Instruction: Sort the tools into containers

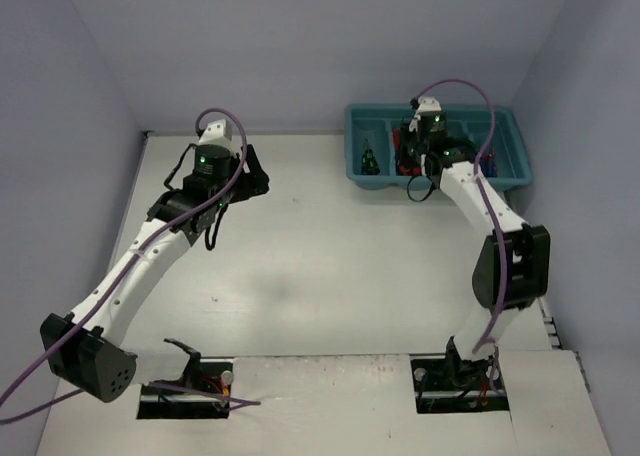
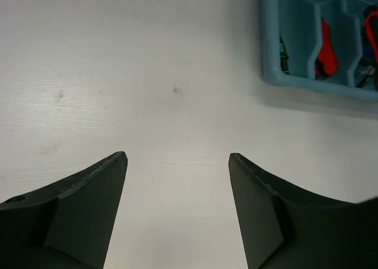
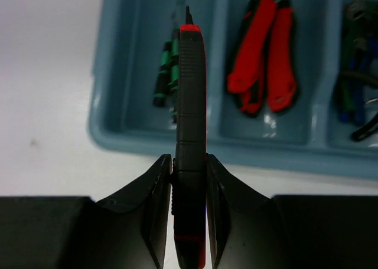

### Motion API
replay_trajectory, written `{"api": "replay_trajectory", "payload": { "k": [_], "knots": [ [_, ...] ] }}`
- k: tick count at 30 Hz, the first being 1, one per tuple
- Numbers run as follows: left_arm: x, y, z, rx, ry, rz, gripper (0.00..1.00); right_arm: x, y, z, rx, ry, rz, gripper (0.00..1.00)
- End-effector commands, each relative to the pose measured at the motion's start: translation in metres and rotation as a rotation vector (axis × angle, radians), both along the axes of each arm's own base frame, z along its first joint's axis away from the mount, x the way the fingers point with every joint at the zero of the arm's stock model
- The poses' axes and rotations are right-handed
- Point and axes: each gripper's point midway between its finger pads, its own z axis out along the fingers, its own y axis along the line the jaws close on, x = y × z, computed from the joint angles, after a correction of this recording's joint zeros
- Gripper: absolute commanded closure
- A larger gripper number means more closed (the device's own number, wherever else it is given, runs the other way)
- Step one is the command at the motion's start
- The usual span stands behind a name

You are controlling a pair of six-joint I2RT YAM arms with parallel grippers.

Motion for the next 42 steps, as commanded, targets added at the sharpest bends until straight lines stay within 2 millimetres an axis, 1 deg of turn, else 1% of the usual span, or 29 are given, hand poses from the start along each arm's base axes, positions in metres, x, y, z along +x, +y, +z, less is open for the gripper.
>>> {"api": "replay_trajectory", "payload": {
  "k": [1,2,4,6,8,9,10,11,14,16,18,20,21,22,23,24,25,26,27,28,29,30,31,35,38,39,42],
  "knots": [
    [-0.029,0.037,-0.003,0.176,-0.009,0.0,0.33,0.064,-0.047,0.008,-0.103,-0.092,-0.113,1.0],
    [-0.034,0.04,-0.007,0.181,-0.001,-0.003,0.33,0.076,-0.055,0.003,-0.117,-0.092,-0.134,1.0],
    [-0.043,0.042,-0.013,0.182,0.01,-0.013,0.33,0.099,-0.062,-0.008,-0.141,-0.088,-0.158,1.0],
    [-0.049,0.044,-0.017,0.184,0.024,-0.02,0.33,0.114,-0.068,-0.017,-0.146,-0.086,-0.182,0.94],
    [-0.054,0.046,-0.018,0.184,0.028,-0.028,0.33,0.129,-0.072,-0.026,-0.141,-0.085,-0.204,0.66],
    [-0.056,0.047,-0.016,0.188,0.025,-0.03,0.33,0.135,-0.072,-0.029,-0.136,-0.086,-0.21,0.55],
    [-0.057,0.048,-0.015,0.192,0.021,-0.031,0.33,0.138,-0.071,-0.031,-0.132,-0.087,-0.213,0.48],
    [-0.058,0.049,-0.013,0.196,0.016,-0.032,0.33,0.139,-0.071,-0.028,-0.131,-0.091,-0.212,0.46],
    [-0.059,0.055,0.0,0.221,-0.007,-0.023,0.33,0.131,-0.071,-0.006,-0.13,-0.121,-0.206,0.34],
    [-0.057,0.056,0.009,0.224,-0.03,-0.017,0.33,0.118,-0.074,0.017,-0.135,-0.15,-0.203,0.3],
    [-0.055,0.058,0.019,0.223,-0.05,-0.009,0.33,0.101,-0.078,0.051,-0.135,-0.201,-0.204,0.28],
    [-0.053,0.057,0.027,0.22,-0.069,-0.007,0.33,0.075,-0.083,0.075,-0.133,-0.23,-0.207,0.24],
    [-0.052,0.058,0.031,0.219,-0.077,-0.004,0.33,0.059,-0.087,0.086,-0.132,-0.245,-0.213,0.23],
    [-0.052,0.058,0.035,0.218,-0.085,-0.001,0.33,0.042,-0.09,0.096,-0.13,-0.259,-0.22,0.23],
    [-0.051,0.059,0.038,0.219,-0.088,0.004,0.33,0.028,-0.093,0.091,-0.135,-0.245,-0.224,0.21],
    [-0.051,0.061,0.039,0.221,-0.09,0.011,0.32,0.014,-0.096,0.09,-0.14,-0.242,-0.232,0.2],
    [-0.052,0.063,0.042,0.227,-0.092,0.017,0.32,-0.003,-0.1,0.104,-0.14,-0.271,-0.245,0.18],
    [-0.053,0.065,0.044,0.235,-0.096,0.021,0.32,-0.024,-0.104,0.122,-0.139,-0.312,-0.256,0.16],
    [-0.054,0.068,0.046,0.244,-0.097,0.024,0.32,-0.039,-0.107,0.133,-0.137,-0.34,-0.265,0.13],
    [-0.055,0.07,0.046,0.257,-0.095,0.029,0.31,-0.046,-0.108,0.135,-0.139,-0.348,-0.268,0.1],
    [-0.056,0.076,0.047,0.28,-0.101,0.04,0.3,-0.068,-0.112,0.141,-0.146,-0.37,-0.278,0.05],
    [-0.058,0.08,0.048,0.296,-0.105,0.049,0.29,-0.087,-0.116,0.144,-0.146,-0.391,-0.29,0.02],
    [-0.059,0.084,0.049,0.308,-0.109,0.057,0.29,-0.104,-0.119,0.147,-0.141,-0.411,-0.304,0.01],
    [-0.065,0.101,0.05,0.336,-0.122,0.13,0.29,-0.159,-0.125,0.146,-0.092,-0.463,-0.349,0.0],
    [-0.07,0.112,0.046,0.356,-0.124,0.173,0.29,-0.191,-0.124,0.138,-0.054,-0.479,-0.363,0.0],
    [-0.073,0.116,0.044,0.362,-0.125,0.187,0.29,-0.203,-0.124,0.138,-0.04,-0.493,-0.365,0.0],
    [-0.08,0.124,0.033,0.383,-0.111,0.21,0.29,-0.225,-0.125,0.124,-0.011,-0.491,-0.376,0.0]
  ]
}}
